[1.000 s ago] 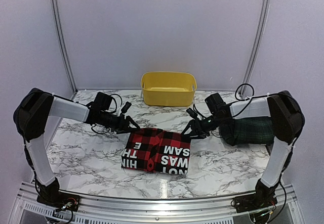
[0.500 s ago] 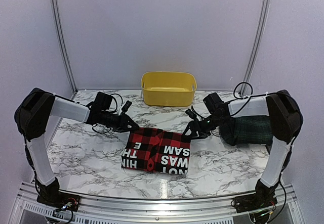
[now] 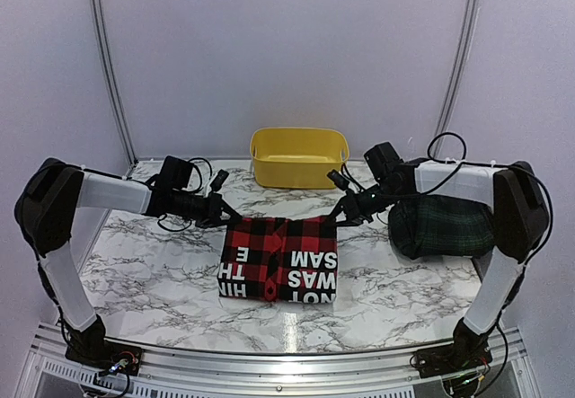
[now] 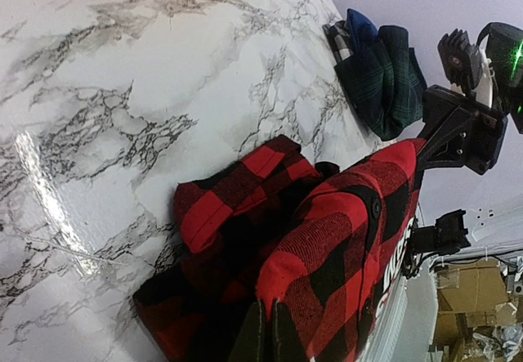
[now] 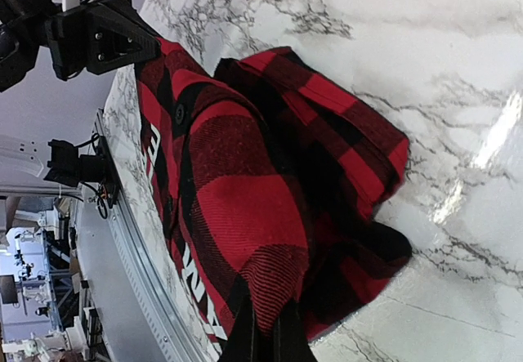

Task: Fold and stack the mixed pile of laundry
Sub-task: Smooth out the square-folded shirt at the center of the board.

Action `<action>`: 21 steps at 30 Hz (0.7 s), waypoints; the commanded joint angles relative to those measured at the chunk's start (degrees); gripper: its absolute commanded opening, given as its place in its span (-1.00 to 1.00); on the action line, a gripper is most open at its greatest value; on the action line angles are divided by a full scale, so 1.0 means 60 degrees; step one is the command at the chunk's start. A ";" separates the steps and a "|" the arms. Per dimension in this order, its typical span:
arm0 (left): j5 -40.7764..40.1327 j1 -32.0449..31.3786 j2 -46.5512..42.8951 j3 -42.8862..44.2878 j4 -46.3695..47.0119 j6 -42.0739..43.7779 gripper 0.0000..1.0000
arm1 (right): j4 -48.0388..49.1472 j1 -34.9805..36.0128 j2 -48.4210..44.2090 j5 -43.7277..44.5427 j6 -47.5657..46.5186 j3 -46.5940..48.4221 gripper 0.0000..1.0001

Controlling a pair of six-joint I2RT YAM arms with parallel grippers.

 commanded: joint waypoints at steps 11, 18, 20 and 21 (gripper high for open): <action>-0.0209 0.0782 0.1381 0.0502 0.0441 -0.0195 -1.00 | 0.0952 -0.0274 0.2294 0.0297 -0.0361 0.1119 -1.00; -0.1163 0.0880 0.2305 0.0834 0.0180 -0.0068 -1.00 | 0.1352 -0.0412 0.3202 0.0803 -0.0360 0.1070 -1.00; -0.1333 0.0888 0.2384 0.0859 0.0084 -0.0008 -1.00 | 0.1493 -0.0514 0.3237 0.0898 -0.0310 0.0979 -1.00; -0.1389 0.0891 0.2440 0.0839 0.0092 -0.0018 -1.00 | 0.1530 -0.0554 0.3258 0.0888 -0.0296 0.1011 -1.00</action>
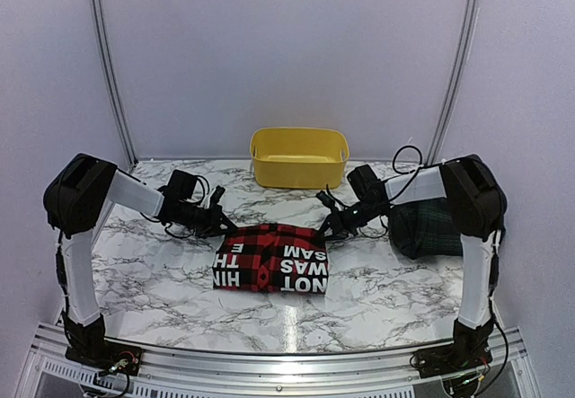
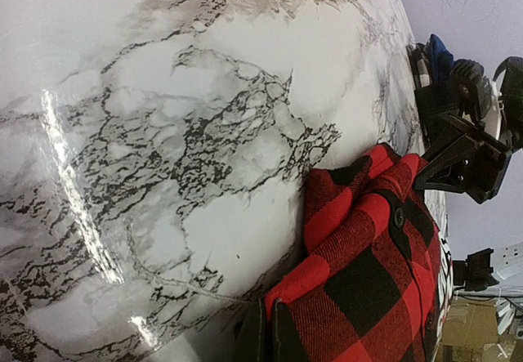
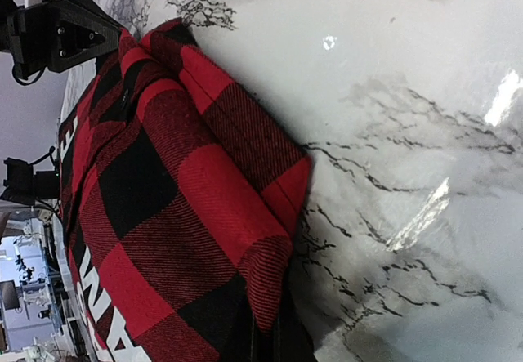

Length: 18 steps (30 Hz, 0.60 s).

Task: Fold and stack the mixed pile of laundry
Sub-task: Smooth out the square-folded shirt at the center of the board.

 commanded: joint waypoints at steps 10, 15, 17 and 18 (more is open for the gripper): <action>-0.2152 0.0207 -0.1551 0.0485 -0.1329 0.0750 0.97 | -0.1063 -0.0550 -0.1391 0.2036 -0.0353 0.1185 0.20; -0.3417 0.0196 -0.3779 0.1313 -0.2926 0.1723 0.98 | -0.1513 -0.0736 -0.2924 0.2587 -0.0590 0.2424 0.74; -0.4060 0.0204 -0.4570 0.1575 -0.3302 0.2004 0.98 | -0.1256 -0.0912 -0.3531 0.2395 -0.0460 0.2582 0.95; -0.4332 0.0214 -0.4978 0.1602 -0.3311 0.1908 0.98 | -0.0781 -0.1015 -0.3856 0.2504 -0.0038 0.2381 0.97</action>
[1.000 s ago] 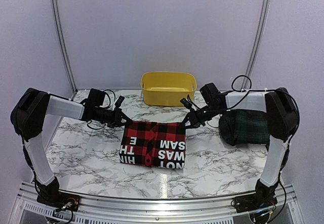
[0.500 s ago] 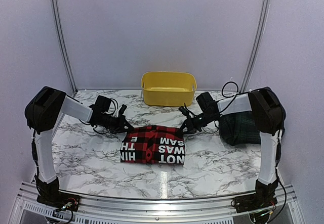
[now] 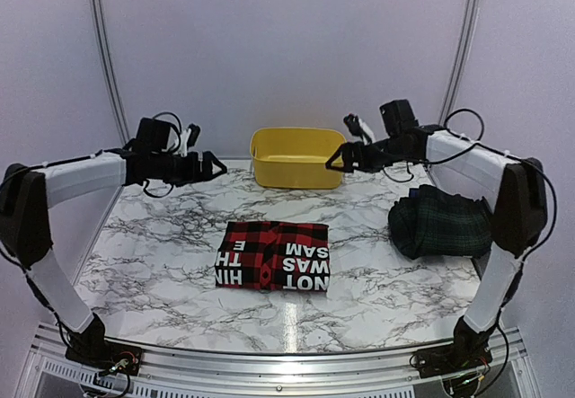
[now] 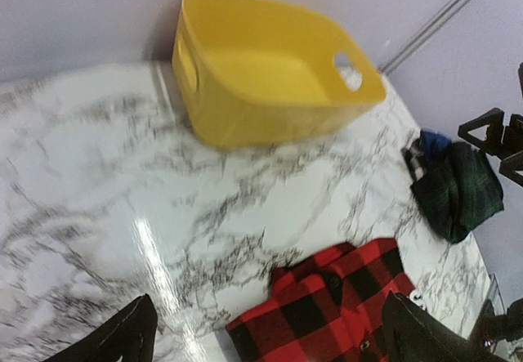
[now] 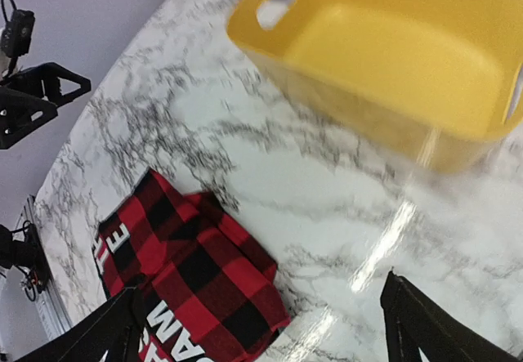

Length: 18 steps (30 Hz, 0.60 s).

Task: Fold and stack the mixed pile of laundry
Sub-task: Smooth out the square-folded shirt at the center of the board.

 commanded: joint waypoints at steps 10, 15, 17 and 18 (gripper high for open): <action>0.0761 -0.0808 -0.2412 -0.0380 -0.0042 -0.2125 0.98 | 0.3592 0.0550 -0.2363 -0.2954 0.4028 -0.2502 0.97; 0.1420 -0.2142 -0.1821 -0.2007 0.2060 -0.3597 0.98 | 0.6389 0.2380 -0.1971 -0.2606 0.6564 -0.4531 0.97; 0.1659 -0.2341 -0.1410 -0.2347 0.2825 -0.4101 0.98 | 0.7317 0.2577 -0.1546 -0.2469 0.7223 -0.4866 0.97; 0.1728 -0.2424 -0.1079 -0.2337 0.3073 -0.4179 0.98 | 0.7804 0.2565 -0.1261 -0.2489 0.7515 -0.4935 0.97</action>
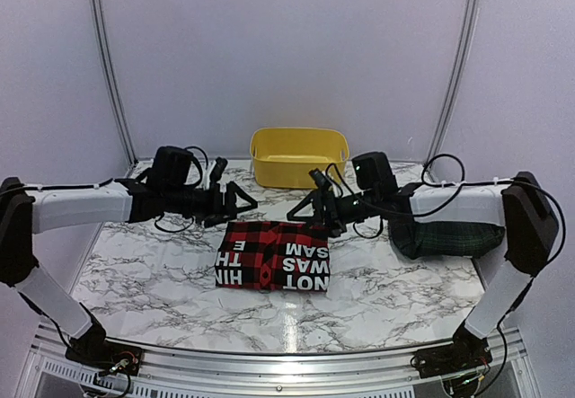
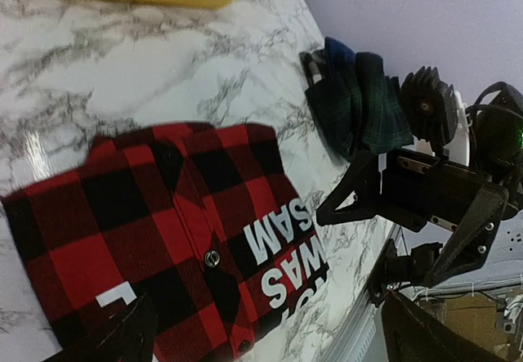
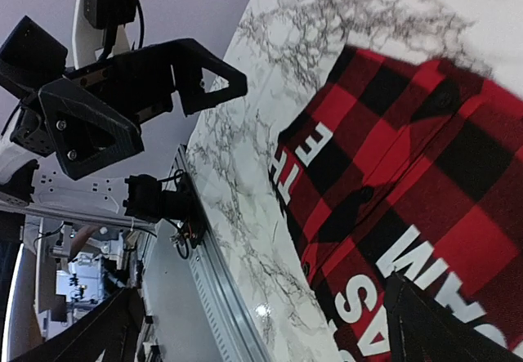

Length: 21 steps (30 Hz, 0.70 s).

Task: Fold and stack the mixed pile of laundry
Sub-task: Smooth out the square-folded shirt at the center of the board.

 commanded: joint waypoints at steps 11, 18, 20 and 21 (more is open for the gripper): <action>0.1196 -0.0038 0.4676 0.0888 0.2972 -0.1737 0.98 | 0.4055 -0.0764 0.4063 -0.0564 0.2269 0.0582 0.95; 0.1257 0.0215 0.3504 -0.0113 0.3304 -0.1636 0.98 | 0.1958 -0.1046 0.3491 -0.1008 0.0475 0.0666 0.90; 0.1336 0.0189 0.2678 -0.0253 0.3080 -0.1651 0.98 | 0.1678 -0.0790 0.2603 -0.1108 0.0502 0.0591 0.92; 0.1342 0.0145 0.2277 -0.0339 0.2952 -0.1650 0.98 | 0.1543 -0.0552 0.2193 -0.1114 0.0526 0.0527 0.94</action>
